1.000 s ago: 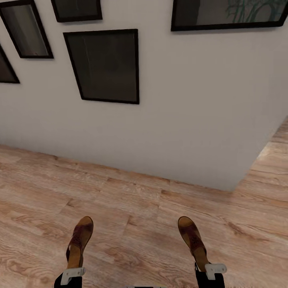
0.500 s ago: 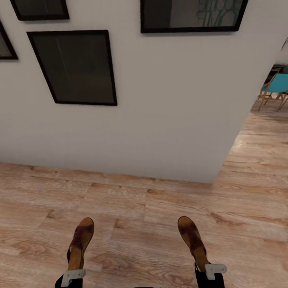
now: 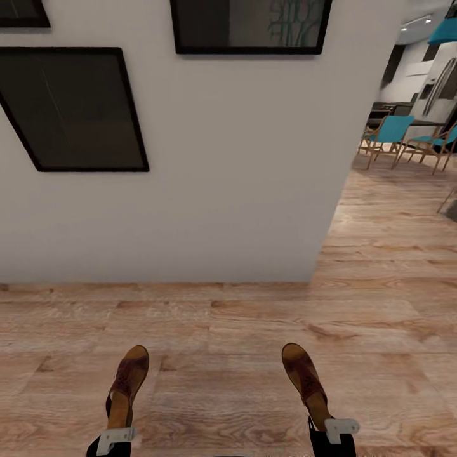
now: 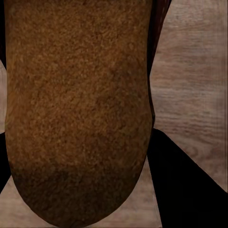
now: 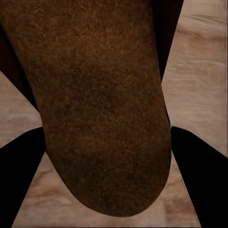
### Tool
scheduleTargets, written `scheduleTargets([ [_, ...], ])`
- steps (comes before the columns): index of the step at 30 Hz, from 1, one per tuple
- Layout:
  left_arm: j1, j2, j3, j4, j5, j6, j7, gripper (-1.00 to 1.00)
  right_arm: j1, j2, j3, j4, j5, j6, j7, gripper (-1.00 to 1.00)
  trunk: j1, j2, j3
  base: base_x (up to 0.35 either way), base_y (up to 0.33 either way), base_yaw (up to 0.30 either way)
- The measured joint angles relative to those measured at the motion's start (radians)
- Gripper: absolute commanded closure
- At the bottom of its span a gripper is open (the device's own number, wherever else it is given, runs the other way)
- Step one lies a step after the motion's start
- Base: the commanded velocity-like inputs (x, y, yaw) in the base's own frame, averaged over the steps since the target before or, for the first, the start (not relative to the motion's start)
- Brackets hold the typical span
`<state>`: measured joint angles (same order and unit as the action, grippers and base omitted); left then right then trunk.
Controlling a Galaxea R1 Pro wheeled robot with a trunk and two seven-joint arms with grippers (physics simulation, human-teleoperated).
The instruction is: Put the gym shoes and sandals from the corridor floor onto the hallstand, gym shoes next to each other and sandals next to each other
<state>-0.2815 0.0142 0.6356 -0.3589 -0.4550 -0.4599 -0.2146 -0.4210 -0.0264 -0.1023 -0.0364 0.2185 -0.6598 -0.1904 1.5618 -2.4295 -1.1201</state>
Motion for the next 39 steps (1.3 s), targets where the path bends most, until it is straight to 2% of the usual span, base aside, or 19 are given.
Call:
scheduleTargets([
  [6, 0.0, 0.0, 0.0, 0.0, 0.0, 0.0, 0.0, 1.0, 0.0, 0.0, 0.0, 0.0, 0.0, 0.0, 0.0, 1.0, 0.019, -0.035, -0.015, 0.0, 0.0, -0.299],
  [39, 0.0, 0.001, -0.001, 0.0, 0.001, 0.002, 0.0, 1.0, 0.0, 0.002, 0.0, 0.0, 0.0, 0.0, 0.0, 1.0, 0.019, -0.035, -0.015, 0.0, 0.0, -0.3],
])
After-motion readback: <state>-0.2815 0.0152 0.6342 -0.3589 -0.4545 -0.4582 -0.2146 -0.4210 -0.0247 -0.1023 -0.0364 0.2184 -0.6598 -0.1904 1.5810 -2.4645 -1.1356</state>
